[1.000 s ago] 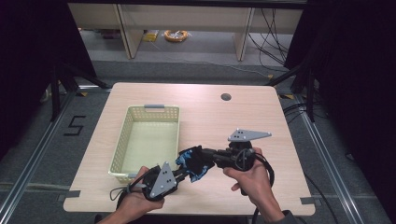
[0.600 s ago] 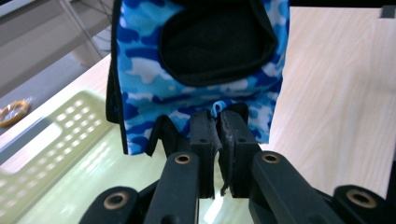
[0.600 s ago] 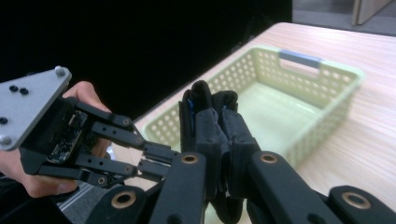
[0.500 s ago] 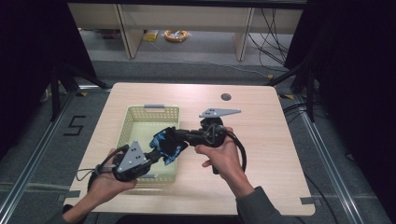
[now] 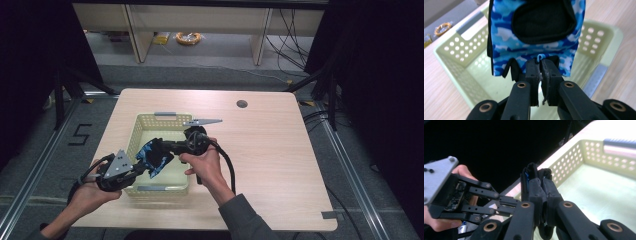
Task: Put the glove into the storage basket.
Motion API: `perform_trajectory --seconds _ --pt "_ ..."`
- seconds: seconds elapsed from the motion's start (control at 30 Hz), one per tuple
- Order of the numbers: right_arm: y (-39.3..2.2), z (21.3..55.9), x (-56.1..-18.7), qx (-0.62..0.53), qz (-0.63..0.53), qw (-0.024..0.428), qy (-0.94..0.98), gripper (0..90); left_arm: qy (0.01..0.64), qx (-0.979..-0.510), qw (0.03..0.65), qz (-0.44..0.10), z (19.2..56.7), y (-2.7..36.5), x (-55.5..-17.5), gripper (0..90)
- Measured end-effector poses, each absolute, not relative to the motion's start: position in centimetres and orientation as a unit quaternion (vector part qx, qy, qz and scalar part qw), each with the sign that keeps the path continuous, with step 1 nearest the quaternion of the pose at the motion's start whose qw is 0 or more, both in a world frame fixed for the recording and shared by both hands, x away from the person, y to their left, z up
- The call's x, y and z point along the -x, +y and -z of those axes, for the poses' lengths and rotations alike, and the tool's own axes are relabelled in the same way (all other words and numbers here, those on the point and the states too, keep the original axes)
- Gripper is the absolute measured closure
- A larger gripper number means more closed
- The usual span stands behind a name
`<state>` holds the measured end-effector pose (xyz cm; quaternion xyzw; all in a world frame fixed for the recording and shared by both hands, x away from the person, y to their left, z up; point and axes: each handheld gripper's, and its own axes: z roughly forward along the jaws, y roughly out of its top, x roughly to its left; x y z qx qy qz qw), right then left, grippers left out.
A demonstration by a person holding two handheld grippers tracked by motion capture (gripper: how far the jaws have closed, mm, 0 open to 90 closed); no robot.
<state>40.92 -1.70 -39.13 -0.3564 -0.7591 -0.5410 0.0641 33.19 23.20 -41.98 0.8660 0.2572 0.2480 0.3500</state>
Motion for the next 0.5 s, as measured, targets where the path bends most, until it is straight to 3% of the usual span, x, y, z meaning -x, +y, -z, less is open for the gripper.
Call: perform_trajectory --seconds 0.5 --pt "1.4 42.6 -40.8 0.382 0.539 0.098 -0.745 87.0 0.280 -0.866 0.335 -0.244 41.5 25.3 -32.6 75.1"
